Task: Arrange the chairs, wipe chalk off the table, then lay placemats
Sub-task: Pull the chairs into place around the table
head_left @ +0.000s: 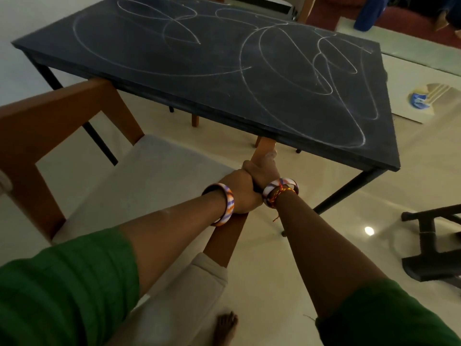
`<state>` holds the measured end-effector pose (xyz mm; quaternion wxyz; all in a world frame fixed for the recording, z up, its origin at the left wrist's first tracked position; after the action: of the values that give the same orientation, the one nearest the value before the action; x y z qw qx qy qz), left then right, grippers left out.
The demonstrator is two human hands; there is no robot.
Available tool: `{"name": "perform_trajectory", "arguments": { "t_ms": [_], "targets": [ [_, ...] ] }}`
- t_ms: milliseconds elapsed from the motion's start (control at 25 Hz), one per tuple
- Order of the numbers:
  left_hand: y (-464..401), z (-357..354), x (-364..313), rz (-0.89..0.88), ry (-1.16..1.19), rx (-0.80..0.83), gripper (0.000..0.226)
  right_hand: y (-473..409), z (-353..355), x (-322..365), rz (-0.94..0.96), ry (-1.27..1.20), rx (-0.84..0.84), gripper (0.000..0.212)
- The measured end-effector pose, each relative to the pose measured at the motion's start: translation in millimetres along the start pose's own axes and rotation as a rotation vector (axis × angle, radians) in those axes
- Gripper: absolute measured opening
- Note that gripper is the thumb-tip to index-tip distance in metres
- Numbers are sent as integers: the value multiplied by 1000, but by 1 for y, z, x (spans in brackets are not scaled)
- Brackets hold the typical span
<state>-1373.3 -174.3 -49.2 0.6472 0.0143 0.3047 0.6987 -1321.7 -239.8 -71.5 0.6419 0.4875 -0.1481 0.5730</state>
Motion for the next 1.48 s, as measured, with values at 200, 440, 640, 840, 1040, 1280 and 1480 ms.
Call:
{"name": "perform_trajectory", "arguments": {
  "t_ms": [200, 440, 640, 840, 1040, 1280, 1480],
  "targets": [
    [-14, 2, -19, 105, 165, -113, 20, -23, 19, -3, 4, -11, 22, 22],
    [8, 11, -34, 89, 108, -170, 33, 1, 28, -6, 22, -162, 172, 37],
    [85, 0, -26, 160, -123, -73, 38, 70, 29, -13, 407, 554, 170, 43],
    [216, -12, -11, 346, -162, -137, 62, 159, 11, -33, 754, 681, 154, 39],
    [311, -30, 20, 452, -426, -530, 69, 241, -16, -25, 1149, 608, 140, 51],
    [306, -42, 26, 405, -578, -656, 76, 226, -36, -13, 1117, 500, 103, 56],
    [297, -33, 34, 333, -668, -640, 78, 210, -42, -14, 1113, 341, -14, 57]
  ]
}}
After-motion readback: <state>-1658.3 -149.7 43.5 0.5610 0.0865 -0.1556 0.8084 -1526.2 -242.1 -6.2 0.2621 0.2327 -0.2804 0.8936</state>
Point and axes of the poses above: each hand's wrist, its own y-axis away from the middle knuckle, its own z-axis out of the back of the hand, x = y × z, the point moved 2 cm from there along -y, towards the middle knuckle, and after that the axes turned 1 degree about y, right-handed, at the moved point
